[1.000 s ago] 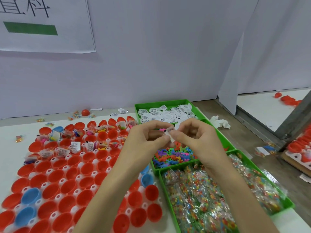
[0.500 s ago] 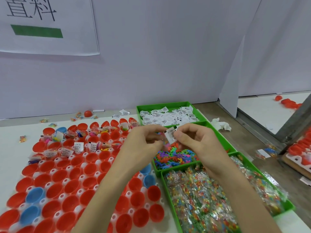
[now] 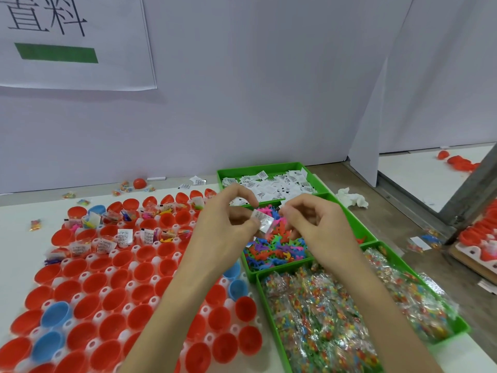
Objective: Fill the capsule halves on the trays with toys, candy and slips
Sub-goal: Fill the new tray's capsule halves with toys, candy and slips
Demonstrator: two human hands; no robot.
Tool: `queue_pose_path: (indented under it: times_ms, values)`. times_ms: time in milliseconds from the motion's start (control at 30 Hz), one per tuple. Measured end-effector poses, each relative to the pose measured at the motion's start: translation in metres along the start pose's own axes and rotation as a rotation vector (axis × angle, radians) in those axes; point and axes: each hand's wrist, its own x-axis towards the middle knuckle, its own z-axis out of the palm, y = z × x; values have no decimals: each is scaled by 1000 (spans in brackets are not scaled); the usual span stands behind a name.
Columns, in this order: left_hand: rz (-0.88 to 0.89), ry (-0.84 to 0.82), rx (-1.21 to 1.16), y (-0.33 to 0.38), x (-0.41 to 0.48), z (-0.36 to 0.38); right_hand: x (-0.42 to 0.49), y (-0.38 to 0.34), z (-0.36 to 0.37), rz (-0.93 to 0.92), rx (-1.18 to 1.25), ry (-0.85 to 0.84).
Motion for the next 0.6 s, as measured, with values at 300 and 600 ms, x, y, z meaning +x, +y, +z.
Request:
queue_pose_path:
  times_ms: [300, 600]
  values:
    - [63, 44, 96, 3, 0, -4, -3, 18, 14, 109, -615, -273]
    - [33, 61, 77, 6, -1, -7, -1, 24, 14, 161, -578, -186]
